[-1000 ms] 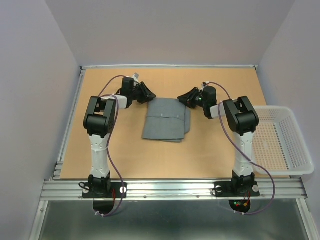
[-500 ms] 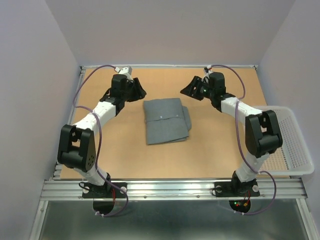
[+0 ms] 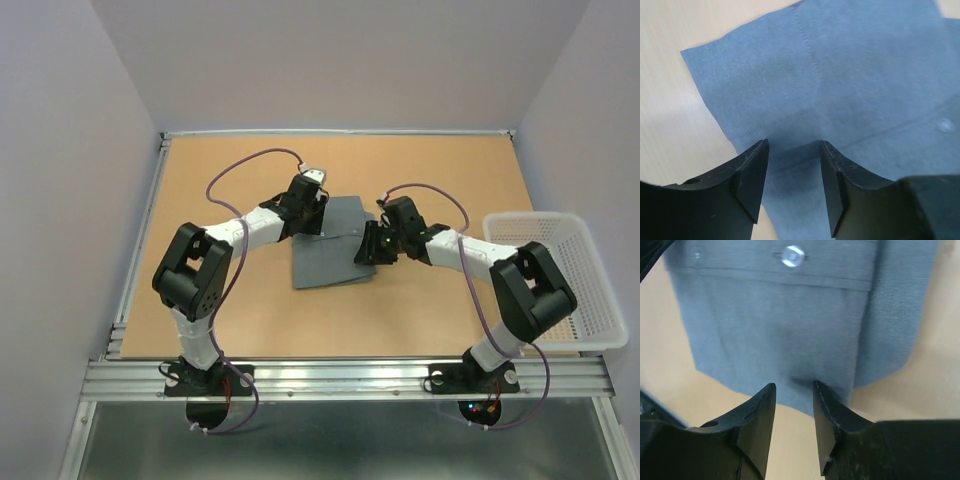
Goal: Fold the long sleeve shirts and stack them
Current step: Fold the shirt
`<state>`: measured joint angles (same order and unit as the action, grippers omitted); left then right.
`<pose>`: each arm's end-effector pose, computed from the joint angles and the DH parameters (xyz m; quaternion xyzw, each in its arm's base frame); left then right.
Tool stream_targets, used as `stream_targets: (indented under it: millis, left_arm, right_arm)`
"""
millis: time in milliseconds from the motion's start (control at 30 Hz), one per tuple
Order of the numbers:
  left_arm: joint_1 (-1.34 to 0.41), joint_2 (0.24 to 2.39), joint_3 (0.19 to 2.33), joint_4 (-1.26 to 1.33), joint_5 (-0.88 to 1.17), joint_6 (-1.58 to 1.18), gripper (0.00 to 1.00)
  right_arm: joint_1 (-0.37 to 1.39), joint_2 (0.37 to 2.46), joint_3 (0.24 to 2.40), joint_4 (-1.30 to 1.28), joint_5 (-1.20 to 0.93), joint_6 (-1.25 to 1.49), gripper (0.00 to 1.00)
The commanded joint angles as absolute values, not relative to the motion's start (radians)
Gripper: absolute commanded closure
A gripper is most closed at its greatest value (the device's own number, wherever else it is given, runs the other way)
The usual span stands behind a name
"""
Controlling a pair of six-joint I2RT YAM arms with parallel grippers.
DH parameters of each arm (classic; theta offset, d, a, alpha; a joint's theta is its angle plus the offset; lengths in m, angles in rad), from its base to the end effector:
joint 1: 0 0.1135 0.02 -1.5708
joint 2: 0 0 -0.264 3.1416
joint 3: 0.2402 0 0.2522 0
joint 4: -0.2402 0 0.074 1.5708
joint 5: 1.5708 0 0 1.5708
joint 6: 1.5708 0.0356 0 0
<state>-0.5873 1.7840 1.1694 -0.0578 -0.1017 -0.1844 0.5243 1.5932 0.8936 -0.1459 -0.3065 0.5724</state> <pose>0.3318 -0.2165 0.2111 0.1584 0.8859 -0.1208 0.4190 0.2747 0.1713 0.1848 -0.0319 0.9250 0.3046 0.2248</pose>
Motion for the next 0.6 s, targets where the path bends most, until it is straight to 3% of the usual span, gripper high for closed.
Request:
stream_targets:
  millis: [0,233,400,567]
  left_arm:
    - [-0.580,1.842,1.226,-0.101,-0.237,-0.228,0.44]
    - [-0.578,1.801,1.117,-0.196,-0.235,-0.399,0.46]
    - [-0.592,1.706,0.996,-0.195,-0.160,-0.462,0.46]
    - [-0.650,1.560,0.985,-0.193,-0.227,-0.390,0.41]
  right_arm:
    - [0.517,1.627,0.877,-0.152,-0.193,0.557,0.60]
    - [0.494,1.749,0.989,-0.152,-0.018,0.434,0.63]
    - [0.443,1.888,1.231,-0.155,-0.003,0.339,0.63]
    - [0.431,1.968,1.420,-0.179,-0.031,0.301,0.61]
